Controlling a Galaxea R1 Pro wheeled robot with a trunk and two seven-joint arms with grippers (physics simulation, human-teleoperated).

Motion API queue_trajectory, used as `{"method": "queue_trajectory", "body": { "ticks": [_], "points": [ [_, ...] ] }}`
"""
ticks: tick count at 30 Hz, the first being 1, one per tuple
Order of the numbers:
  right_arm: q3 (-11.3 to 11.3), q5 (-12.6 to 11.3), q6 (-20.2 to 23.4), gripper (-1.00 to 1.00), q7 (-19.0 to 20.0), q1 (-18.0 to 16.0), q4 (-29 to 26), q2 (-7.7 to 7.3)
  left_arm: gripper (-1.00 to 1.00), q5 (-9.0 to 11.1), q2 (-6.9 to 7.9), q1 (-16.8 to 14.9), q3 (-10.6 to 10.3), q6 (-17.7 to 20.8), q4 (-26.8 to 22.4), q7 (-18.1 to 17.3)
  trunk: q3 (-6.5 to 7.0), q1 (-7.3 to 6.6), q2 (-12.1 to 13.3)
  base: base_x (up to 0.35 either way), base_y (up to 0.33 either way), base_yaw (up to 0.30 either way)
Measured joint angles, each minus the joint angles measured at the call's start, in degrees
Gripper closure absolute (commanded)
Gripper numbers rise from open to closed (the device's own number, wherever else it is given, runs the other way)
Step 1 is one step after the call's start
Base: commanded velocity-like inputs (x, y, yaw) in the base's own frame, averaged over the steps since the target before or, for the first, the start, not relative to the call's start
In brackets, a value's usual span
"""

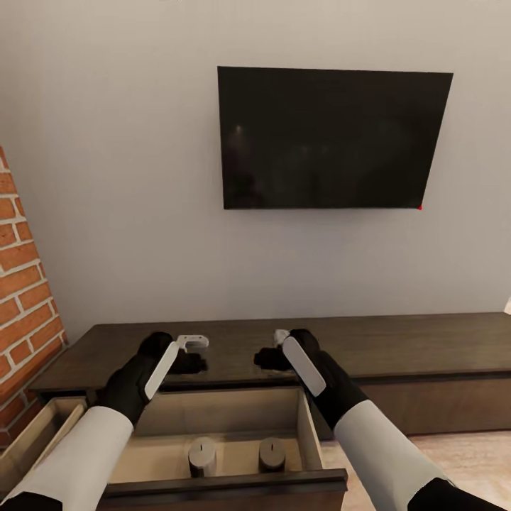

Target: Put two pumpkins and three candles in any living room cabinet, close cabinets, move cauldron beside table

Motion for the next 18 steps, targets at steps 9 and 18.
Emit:
{"method": "queue_trajectory", "body": {
  "ticks": [9,18],
  "points": [
    [-0.2,0.1,0.6,-1.00,-0.4,4.9,-17.5,-0.45,-1.00,-0.2,0.52,2.7,0.2,0.0,-26.0,0.2,1.60,-1.97,3.6,0.000,0.000,0.000],
    [-0.4,0.1,0.6,-1.00,-0.4,5.2,-18.6,-0.83,-1.00,0.0,0.65,4.8,0.3,0.0,-31.4,0.2,3.35,-3.94,7.2,0.000,0.000,-0.051]
  ]
}}
